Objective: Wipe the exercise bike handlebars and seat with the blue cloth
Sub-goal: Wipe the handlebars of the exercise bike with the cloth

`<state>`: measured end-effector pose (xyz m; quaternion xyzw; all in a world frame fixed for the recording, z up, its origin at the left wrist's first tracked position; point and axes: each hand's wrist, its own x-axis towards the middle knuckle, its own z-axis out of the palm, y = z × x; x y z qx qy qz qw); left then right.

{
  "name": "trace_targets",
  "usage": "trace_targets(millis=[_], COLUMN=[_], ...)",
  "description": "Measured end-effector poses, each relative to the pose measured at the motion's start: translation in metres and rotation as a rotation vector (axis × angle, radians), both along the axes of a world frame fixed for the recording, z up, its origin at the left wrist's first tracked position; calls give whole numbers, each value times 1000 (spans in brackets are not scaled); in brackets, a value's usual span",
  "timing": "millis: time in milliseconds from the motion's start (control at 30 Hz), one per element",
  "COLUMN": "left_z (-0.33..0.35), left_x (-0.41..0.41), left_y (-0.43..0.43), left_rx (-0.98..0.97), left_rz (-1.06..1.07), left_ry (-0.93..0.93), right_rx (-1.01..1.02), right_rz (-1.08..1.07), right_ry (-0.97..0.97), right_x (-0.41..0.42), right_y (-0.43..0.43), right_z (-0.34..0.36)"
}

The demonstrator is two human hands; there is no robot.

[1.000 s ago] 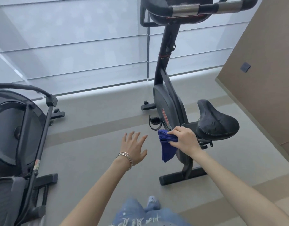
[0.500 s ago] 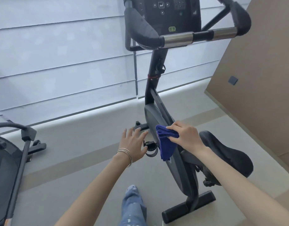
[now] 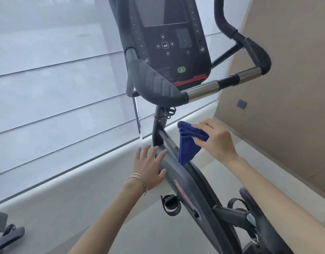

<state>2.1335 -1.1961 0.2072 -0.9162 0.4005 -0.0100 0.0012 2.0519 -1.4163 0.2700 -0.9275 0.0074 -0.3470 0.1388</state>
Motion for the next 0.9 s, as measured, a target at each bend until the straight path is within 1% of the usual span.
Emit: trace_targets(millis=[100,200,267,400,567,700,767,833,900], left_z=[5,13,20,34,47,59,69,83,97], left_x=[7,12,12,15,17,12,6,-1,-4], left_y=[-11,-30,-46,-70,-80,-77,-72,-66,-59], left_rx=[-10,-47,-53,-76,-111,-90,-83,-142,-301], left_rz=[-44,-82,-123,-184,-202,-210,-230,-308,-373], left_ry=[-5,-16,-9,-52,-96,-91,-78,-118,-216], right_rx=[-20,-49,-83,-135,-23,-70,-73,-60,-33], right_rz=[-43,-47,-61,-68,-72,-43,-6,12,6], right_ry=[-137,-198,-209,-219,-262,-250,-277,-293,-282], right_x=[7,8,6,2,16,44,58,70,78], right_y=[-13,-25,-33,-48,-54,-42,-35,-31,-30], right_z=[21,39,49,69,97,110,112,110,106])
